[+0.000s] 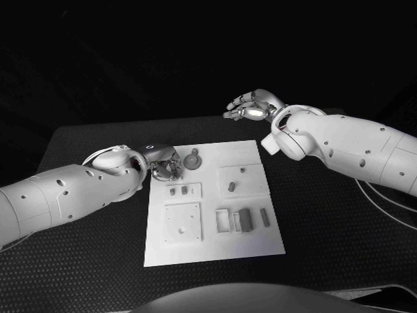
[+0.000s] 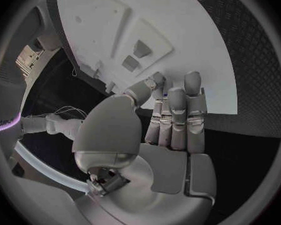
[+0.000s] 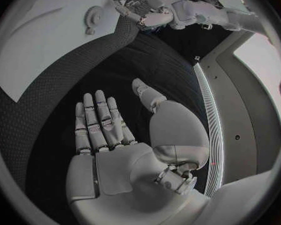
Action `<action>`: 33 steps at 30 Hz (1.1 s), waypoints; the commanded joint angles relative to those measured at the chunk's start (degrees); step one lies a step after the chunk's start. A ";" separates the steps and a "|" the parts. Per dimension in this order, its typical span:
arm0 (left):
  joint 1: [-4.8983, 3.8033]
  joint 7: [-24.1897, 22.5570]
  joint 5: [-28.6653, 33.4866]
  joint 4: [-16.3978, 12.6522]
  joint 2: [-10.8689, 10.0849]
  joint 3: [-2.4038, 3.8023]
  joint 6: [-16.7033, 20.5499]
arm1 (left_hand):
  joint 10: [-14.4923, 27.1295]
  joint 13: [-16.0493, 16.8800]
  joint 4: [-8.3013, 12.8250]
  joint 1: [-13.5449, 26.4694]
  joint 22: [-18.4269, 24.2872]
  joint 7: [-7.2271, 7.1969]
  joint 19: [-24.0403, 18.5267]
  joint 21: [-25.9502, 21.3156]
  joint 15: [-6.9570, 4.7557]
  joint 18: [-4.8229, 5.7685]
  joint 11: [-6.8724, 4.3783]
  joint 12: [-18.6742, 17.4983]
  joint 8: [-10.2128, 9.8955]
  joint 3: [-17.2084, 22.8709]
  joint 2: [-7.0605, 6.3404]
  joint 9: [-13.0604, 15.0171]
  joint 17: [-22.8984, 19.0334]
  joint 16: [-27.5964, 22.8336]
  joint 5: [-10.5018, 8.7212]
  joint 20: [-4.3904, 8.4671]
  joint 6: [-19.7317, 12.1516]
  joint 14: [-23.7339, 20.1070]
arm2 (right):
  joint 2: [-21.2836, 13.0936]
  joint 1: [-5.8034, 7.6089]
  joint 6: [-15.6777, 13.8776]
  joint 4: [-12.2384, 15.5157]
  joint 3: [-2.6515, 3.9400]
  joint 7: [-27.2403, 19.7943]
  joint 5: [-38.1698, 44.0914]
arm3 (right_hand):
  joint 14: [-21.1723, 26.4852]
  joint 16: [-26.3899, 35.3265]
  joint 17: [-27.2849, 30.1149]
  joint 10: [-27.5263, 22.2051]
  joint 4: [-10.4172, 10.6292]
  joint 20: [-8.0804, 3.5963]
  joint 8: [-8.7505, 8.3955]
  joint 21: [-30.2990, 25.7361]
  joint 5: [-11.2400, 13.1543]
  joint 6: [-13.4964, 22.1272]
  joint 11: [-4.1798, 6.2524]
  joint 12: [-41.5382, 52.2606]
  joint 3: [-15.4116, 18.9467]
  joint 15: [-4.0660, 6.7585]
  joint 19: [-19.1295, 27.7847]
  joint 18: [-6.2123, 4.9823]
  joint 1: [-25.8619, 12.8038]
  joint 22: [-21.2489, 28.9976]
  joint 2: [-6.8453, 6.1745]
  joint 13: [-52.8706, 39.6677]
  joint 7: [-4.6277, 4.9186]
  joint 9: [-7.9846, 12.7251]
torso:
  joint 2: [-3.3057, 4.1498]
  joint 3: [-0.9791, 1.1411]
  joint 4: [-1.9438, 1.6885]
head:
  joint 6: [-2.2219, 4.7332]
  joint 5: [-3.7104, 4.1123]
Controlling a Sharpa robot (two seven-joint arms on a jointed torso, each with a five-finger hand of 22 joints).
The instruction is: Assemble the parts on the task board
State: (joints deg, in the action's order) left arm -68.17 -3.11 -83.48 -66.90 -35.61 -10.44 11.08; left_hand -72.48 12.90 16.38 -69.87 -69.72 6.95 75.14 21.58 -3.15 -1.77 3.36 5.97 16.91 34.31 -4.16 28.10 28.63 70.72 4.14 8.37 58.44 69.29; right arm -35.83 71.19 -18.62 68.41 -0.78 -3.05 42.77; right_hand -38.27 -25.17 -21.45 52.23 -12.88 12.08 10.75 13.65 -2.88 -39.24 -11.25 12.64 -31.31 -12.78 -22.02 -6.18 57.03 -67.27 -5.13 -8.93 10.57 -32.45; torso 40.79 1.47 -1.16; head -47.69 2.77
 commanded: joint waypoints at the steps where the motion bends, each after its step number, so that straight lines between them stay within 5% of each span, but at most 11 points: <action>1: 0.03 -0.64 -0.13 -0.54 0.22 -0.04 -1.11 | -0.25 0.09 0.05 0.49 -0.08 0.17 -0.13 -0.18 0.02 -3.79 -0.01 -0.36 0.17 0.40 0.19 0.05 0.09 -0.15 0.08 0.19 0.18 -0.06 | 0.07 -0.07 0.67 0.04 0.02 -0.34 0.00 | -0.19 0.26 0.08 0.41 0.30 -0.08 0.35 -0.23 0.09 0.40 -0.01 -0.32 -0.04 -0.17 0.44 1.03 -0.13 -0.08 -0.20 0.09 3.73 0.07 | -0.01 -0.01 -0.03 | -0.05 0.03; 33: 0.06 -0.72 -0.14 -0.42 0.03 -0.03 -0.11 | -0.37 0.18 0.03 0.46 -0.11 0.16 -0.07 -0.29 -0.03 -3.76 -0.07 -0.42 0.22 0.49 0.44 0.06 0.16 -0.08 0.04 0.25 0.25 0.09 | 0.01 -0.26 0.62 -0.11 0.02 -0.37 0.00 | -0.18 0.33 0.11 0.47 0.32 -0.08 0.39 -0.29 0.09 0.42 -0.01 -0.39 -0.03 -0.18 0.45 1.02 -0.08 -0.17 -0.20 0.26 3.73 0.13 | 0.01 0.03 0.03 | -0.15 0.05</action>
State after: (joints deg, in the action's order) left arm -68.17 -3.03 -83.64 -67.26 -35.61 -10.45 11.10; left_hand -72.47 12.98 16.40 -69.67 -69.76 7.03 75.06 21.58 -3.13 -1.77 3.35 5.75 16.94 34.59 -3.96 28.16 28.73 70.72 4.14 8.27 58.51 69.30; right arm -35.80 70.95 -18.59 68.25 -0.78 -3.05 42.75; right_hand -38.27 -25.17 -21.41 52.23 -12.88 12.08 10.75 13.65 -2.88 -39.24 -11.26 12.64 -31.32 -12.78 -22.02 -6.18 57.03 -67.37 -5.13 -8.77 10.57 -32.41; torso 40.79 1.50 -1.12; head -47.82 2.78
